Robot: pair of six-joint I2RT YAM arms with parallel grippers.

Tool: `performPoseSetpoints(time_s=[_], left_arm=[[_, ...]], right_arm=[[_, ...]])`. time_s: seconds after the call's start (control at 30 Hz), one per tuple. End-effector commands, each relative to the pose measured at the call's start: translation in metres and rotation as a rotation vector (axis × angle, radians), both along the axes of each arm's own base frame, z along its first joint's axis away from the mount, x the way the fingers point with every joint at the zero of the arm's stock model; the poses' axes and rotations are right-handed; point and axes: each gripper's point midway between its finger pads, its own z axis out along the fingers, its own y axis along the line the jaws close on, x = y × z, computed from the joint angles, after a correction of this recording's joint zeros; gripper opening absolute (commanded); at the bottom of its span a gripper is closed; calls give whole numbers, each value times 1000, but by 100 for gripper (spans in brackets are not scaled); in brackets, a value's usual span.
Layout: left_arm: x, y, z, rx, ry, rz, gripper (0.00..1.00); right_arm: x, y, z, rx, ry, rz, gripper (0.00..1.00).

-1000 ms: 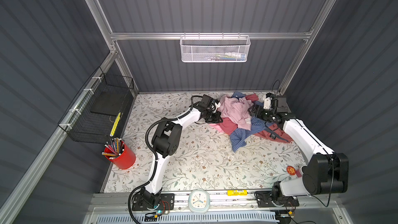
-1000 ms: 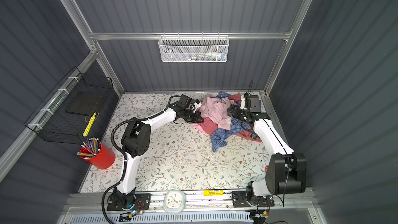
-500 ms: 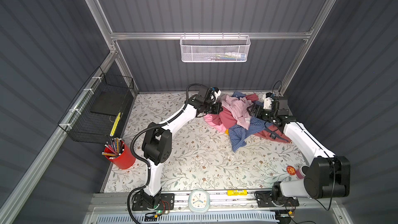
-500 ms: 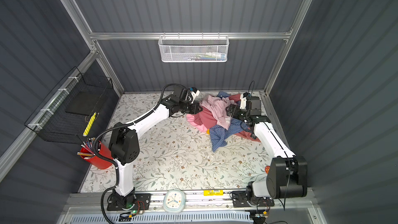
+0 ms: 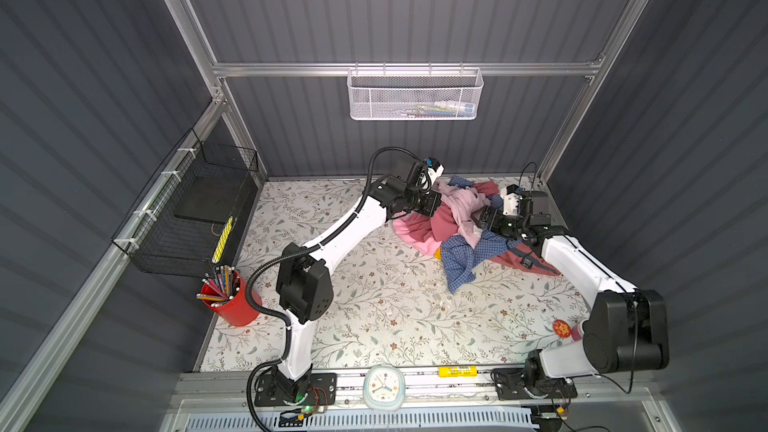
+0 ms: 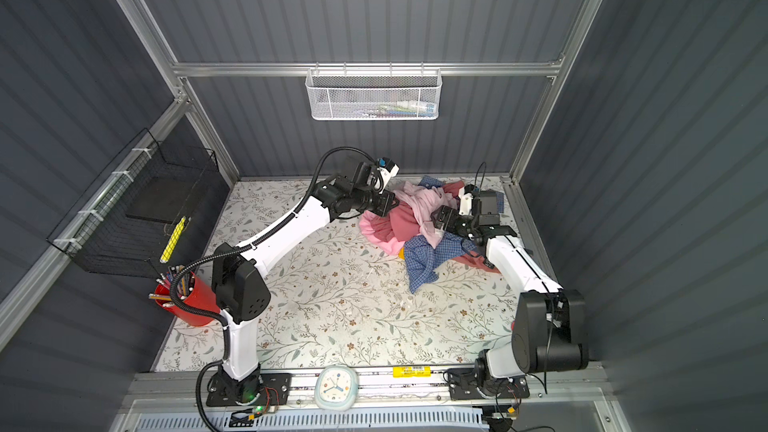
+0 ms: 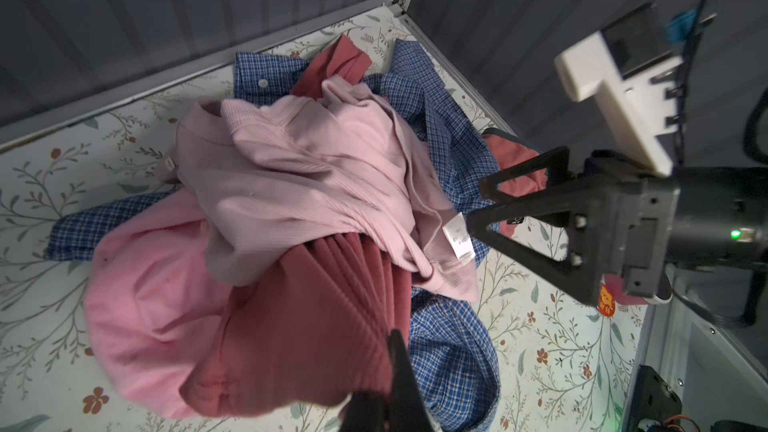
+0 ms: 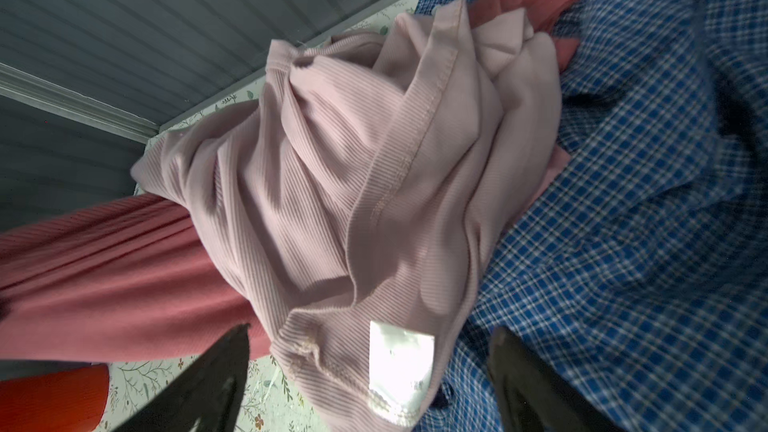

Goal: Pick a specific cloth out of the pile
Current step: 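Close the left gripper on the rose-red sweater while the right gripper presses the pile, then lift the rose-red sweater high out of the pile with the left gripper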

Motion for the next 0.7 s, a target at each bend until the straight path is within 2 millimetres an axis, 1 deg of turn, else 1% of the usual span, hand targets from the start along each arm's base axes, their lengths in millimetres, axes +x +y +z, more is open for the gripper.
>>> performPoseSetpoints(time_s=[0.0, 0.07, 0.2, 0.33, 0.57, 0.6, 0.67], left_arm=[[-9, 0, 48, -21, -103, -33, 0], [-12, -2, 60, -29, -125, -38, 0], [-15, -3, 74, -30, -158, -49, 0], [-19, -5, 94, -41, -208, -60, 0], [-28, -3, 131, -58, -296, -68, 0], [-29, -3, 134, -63, -305, -68, 0], [-31, -4, 144, -79, -326, -68, 0]], right_arm=[[1, 4, -9, 22, 19, 7, 89], [1, 3, -13, 15, 25, 0, 88], [1, -1, -22, 5, 45, -21, 86], [1, -3, -35, 7, 79, -44, 84], [2, -3, -41, 22, 84, -57, 84], [3, -9, -44, -2, 87, -83, 84], [4, -10, -46, -8, 90, -90, 84]])
